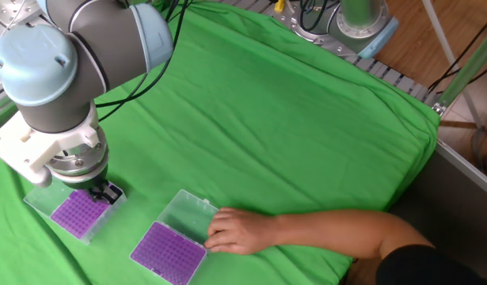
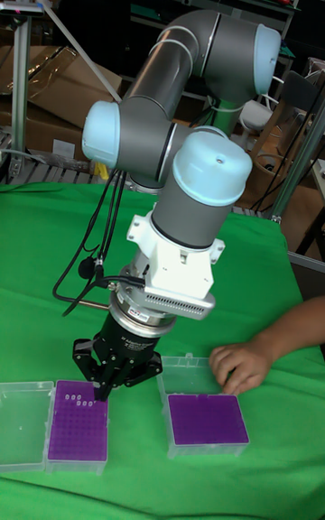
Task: Insert a small pipette tip into the holder for small pipette tips
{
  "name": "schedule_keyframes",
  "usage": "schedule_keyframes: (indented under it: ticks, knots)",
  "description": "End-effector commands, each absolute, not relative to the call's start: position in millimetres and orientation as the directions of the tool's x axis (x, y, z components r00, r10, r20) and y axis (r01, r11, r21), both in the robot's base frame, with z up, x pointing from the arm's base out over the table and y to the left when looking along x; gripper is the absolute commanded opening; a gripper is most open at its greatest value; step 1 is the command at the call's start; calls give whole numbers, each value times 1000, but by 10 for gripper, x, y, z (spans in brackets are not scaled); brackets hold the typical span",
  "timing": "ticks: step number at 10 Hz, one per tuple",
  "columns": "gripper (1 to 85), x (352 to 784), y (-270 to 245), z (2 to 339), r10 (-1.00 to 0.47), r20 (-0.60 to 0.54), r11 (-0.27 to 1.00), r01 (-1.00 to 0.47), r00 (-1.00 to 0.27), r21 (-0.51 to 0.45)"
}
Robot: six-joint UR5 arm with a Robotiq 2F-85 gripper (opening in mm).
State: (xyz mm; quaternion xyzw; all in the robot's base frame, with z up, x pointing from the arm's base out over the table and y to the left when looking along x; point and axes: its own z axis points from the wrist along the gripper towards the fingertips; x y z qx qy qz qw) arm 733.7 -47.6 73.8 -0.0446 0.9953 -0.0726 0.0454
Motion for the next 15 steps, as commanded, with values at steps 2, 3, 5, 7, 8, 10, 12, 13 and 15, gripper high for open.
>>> schedule_keyframes:
  ticks: [2,3,5,7,8,10,12,13,15]
  knots:
    - [10,7354,-470,720,-94,-97,988,-81,-991,-130]
    - [10,7353,-465,719,-92,-97,989,-79,-991,-128]
    - [10,7358,-458,716,-89,-101,989,-76,-991,-126]
    - [10,7357,-444,709,-83,-103,990,-70,-991,-124]
    - [10,7355,-442,704,-82,-105,990,-69,-991,-123]
    - [10,7347,-430,699,-80,-107,991,-67,-991,-118]
    - [10,7341,-421,692,-79,-110,991,-66,-991,-117]
    - [10,7341,-421,692,-79,-112,991,-66,-991,-117]
    - [10,7336,-424,682,-82,-116,991,-69,-990,-113]
